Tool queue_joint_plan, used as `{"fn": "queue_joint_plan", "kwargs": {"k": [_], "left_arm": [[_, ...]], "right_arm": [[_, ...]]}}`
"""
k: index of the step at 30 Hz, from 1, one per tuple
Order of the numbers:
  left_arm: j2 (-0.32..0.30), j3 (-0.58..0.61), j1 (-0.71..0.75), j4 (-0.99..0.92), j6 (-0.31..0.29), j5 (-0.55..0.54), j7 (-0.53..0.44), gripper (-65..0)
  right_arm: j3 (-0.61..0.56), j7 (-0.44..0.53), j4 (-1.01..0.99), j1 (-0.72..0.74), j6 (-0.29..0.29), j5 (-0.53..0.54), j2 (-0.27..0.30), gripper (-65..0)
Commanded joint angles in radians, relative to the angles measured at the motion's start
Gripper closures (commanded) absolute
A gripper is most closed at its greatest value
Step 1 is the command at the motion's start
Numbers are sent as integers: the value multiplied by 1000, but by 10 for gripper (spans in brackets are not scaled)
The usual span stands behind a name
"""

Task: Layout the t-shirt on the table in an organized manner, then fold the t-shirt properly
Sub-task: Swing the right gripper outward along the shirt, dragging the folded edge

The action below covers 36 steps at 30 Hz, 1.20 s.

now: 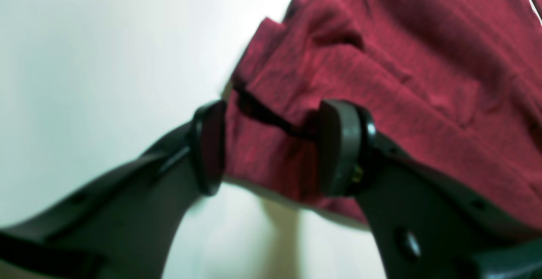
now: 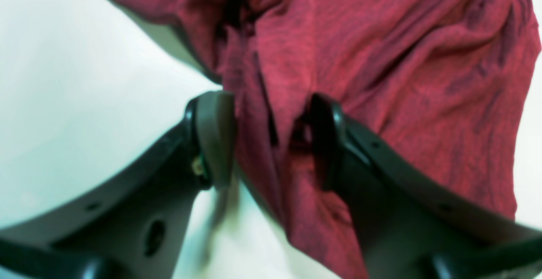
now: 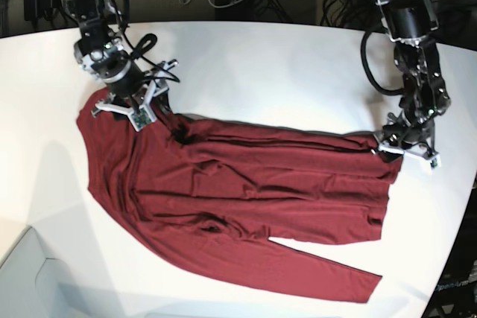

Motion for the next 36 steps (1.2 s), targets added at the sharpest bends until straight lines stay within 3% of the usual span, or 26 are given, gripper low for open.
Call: {"fn": "queue_joint_plan", "kwargs": {"k": [1, 10, 12, 16, 26, 36], "left_arm": [[-10, -3, -24, -3, 1, -3, 6, -329], [-16, -3, -46, -109, 1, -3, 4, -309], [-15, -3, -46, -106, 0, -3, 4, -237], [-18, -8, -46, -115, 0, -3, 4, 0], [-69, -6, -49, -84, 0, -10, 4, -2], [-82, -6, -49, -18, 0, -4, 7, -2]], "right_arm": [[5, 23, 16, 10, -3, 7, 8, -295], [5, 23, 17, 10, -3, 5, 11, -295], [5, 23, 22, 6, -3, 5, 11, -294], [26, 23, 24, 0, -3, 3, 12, -268], [57, 23, 27, 0, -3, 5, 12, -56], [51, 23, 90, 23, -3, 5, 64, -11]]}}
